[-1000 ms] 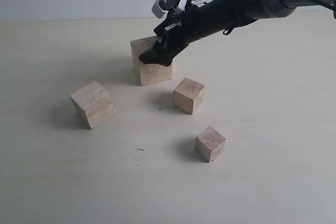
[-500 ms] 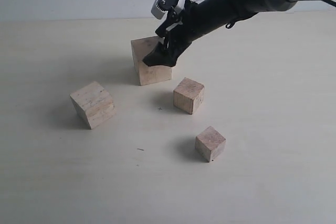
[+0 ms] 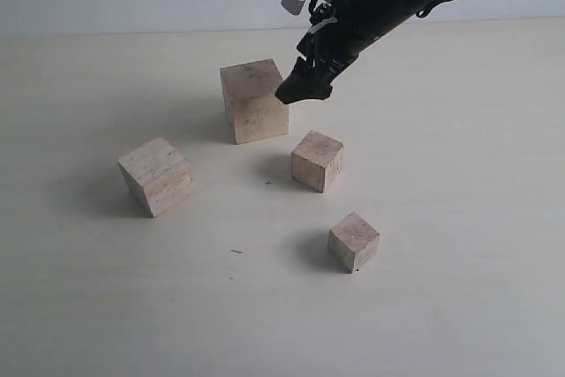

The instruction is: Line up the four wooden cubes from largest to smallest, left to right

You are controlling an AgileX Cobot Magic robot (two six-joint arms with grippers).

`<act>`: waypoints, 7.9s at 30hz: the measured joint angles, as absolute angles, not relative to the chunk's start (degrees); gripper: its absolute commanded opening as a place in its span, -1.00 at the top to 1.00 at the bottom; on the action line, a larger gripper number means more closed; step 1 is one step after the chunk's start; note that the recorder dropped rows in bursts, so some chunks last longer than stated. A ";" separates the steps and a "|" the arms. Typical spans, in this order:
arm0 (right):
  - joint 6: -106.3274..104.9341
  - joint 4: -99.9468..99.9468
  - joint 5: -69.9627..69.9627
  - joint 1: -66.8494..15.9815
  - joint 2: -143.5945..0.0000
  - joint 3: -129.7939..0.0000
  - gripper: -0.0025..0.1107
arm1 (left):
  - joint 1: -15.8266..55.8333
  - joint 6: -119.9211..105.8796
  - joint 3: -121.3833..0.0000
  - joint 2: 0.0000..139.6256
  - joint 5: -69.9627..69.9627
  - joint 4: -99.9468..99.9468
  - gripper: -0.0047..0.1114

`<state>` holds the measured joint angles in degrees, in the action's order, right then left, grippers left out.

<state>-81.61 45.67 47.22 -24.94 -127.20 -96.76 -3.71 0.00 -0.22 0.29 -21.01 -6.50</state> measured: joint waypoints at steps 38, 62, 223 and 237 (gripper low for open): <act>-104.12 65.49 54.50 -24.94 -129.13 -96.76 -0.66 | -3.71 0.00 -0.22 0.29 -21.01 -6.50 0.92; -120.00 84.37 53.33 -24.94 -139.44 -97.41 -0.66 | -3.71 0.00 -0.22 0.29 -21.01 -6.50 0.92; -83.23 42.35 40.21 -44.95 -132.23 -100.82 -0.74 | -3.71 0.00 -0.22 0.29 -21.01 -6.50 0.92; -80.91 39.26 49.35 -44.95 -123.33 -100.82 -0.74 | -3.71 0.00 -0.22 0.29 -21.01 -6.50 0.92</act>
